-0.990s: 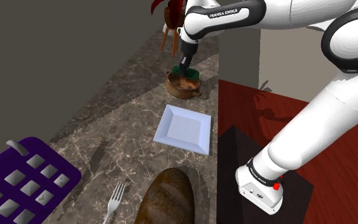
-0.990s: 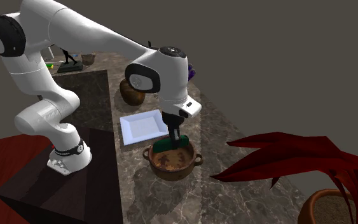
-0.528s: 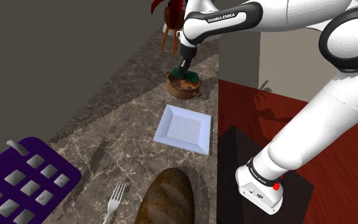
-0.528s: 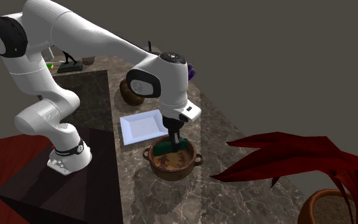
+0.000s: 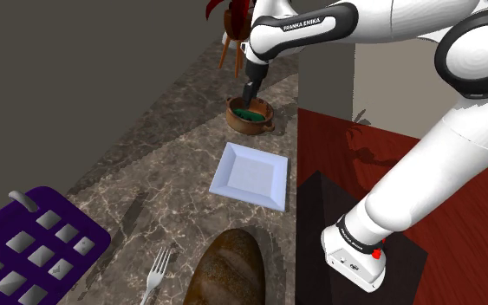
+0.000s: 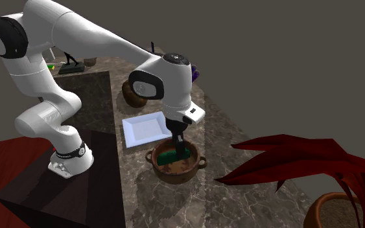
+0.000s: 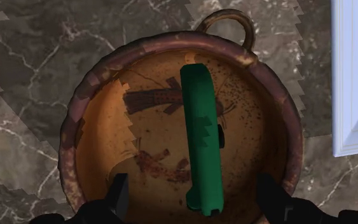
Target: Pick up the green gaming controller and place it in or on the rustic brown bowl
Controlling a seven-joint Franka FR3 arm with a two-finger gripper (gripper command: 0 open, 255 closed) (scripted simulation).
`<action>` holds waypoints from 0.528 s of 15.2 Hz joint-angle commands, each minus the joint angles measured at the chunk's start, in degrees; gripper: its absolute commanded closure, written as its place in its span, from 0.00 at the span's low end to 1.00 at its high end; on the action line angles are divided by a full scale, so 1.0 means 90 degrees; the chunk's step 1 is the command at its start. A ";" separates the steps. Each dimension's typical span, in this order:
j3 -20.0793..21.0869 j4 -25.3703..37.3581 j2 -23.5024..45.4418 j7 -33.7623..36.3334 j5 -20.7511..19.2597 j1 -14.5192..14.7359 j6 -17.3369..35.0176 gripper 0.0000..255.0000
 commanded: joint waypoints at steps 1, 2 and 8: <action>0.0000 0.0141 -0.0066 -0.0006 0.0008 -0.0001 -0.0207 0.00; -0.0001 0.0290 -0.0124 -0.0011 0.0016 -0.0002 -0.0414 0.00; -0.0002 0.0579 -0.0208 -0.0019 0.0026 -0.0003 -0.0786 0.00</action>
